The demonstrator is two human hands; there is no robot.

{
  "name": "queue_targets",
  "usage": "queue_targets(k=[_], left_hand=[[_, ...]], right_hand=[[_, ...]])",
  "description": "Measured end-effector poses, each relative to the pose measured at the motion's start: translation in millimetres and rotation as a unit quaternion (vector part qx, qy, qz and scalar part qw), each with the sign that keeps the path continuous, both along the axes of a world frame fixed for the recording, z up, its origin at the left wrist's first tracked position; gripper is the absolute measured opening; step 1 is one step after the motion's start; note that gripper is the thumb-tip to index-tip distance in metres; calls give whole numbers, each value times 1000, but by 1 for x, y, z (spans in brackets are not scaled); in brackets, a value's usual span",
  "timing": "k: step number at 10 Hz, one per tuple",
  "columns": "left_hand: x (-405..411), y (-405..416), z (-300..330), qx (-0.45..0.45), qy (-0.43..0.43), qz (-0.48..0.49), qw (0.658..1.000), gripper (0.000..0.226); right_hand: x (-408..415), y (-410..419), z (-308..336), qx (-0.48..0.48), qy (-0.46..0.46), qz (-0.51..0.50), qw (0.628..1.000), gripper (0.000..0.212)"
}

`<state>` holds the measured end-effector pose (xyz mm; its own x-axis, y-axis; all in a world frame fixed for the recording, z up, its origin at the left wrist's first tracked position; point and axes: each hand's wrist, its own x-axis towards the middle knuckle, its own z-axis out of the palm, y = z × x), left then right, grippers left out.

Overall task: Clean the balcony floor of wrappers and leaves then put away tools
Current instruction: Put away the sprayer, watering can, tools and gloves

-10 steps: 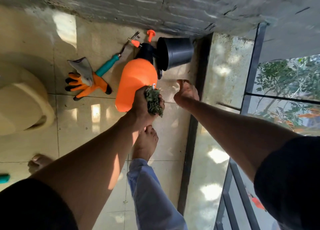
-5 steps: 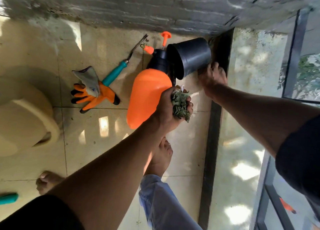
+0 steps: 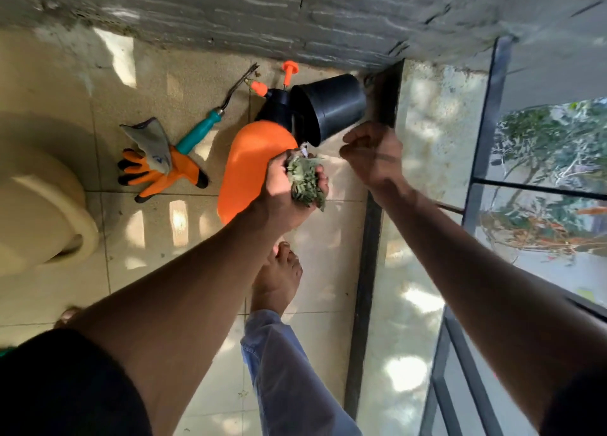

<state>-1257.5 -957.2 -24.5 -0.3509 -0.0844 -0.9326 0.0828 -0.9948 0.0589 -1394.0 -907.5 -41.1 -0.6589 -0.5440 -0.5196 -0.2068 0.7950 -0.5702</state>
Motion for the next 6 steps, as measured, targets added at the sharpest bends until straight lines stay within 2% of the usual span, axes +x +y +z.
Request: queue_targets(k=[1,2,3,4,5,6], left_hand=[[19,-3,-12,-20,15,41,999,43],[24,4,-25,-85,67,90,990,55],[50,62,-60,-369,-93,-200,903,68],[120,135,-141,-505,-205,-560,624,56],[132,147,-150,-543,-209,-682,444,42],[127,141,-151,-496,-162,-720,457,47]], right_hand=[[26,3,59,-127,-96,-55,986,20],[61,7,92,-138,-104,-31,984,21],[86,12,97,-108,-41,66,991,20],[94,8,97,-70,35,162,984,20],[92,9,98,-93,84,176,976,17],[72,12,91,-146,112,88,979,18]])
